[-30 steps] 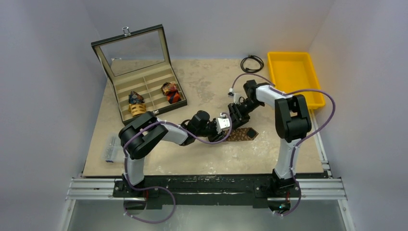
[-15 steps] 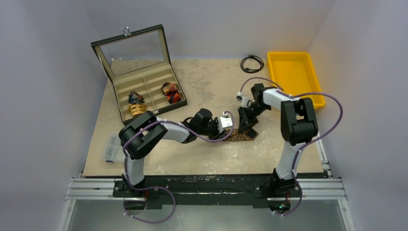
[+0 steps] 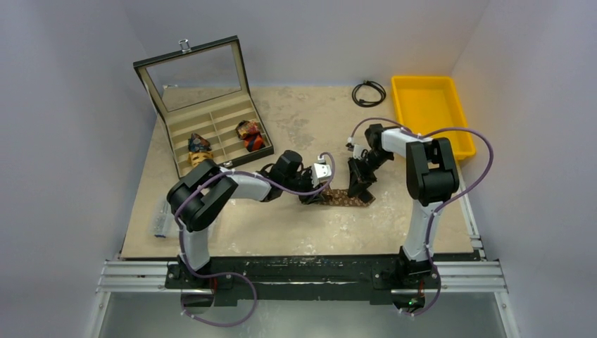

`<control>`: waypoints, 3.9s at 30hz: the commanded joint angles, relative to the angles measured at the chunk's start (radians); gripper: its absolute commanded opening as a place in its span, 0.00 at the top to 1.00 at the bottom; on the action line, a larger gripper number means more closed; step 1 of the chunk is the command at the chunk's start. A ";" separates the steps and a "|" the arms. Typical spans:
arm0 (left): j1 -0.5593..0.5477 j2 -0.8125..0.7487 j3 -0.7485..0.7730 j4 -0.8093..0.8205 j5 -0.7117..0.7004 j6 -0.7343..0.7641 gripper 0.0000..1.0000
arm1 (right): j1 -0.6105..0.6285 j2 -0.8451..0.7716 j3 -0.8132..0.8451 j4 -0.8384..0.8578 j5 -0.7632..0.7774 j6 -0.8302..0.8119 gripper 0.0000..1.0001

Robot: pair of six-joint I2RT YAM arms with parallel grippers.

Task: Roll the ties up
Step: Roll the tie at the center of the board.

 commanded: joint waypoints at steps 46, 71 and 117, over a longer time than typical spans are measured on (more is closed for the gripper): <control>-0.041 0.058 0.052 -0.331 -0.109 0.170 0.87 | 0.107 -0.039 0.013 0.113 -0.417 0.008 0.73; -0.040 0.105 0.069 0.112 0.120 -0.031 0.42 | 0.088 -0.031 -0.048 0.112 0.112 -0.052 1.00; -0.069 0.076 -0.037 0.008 -0.151 -0.130 1.00 | 0.034 -0.035 -0.018 0.037 -0.042 -0.091 0.90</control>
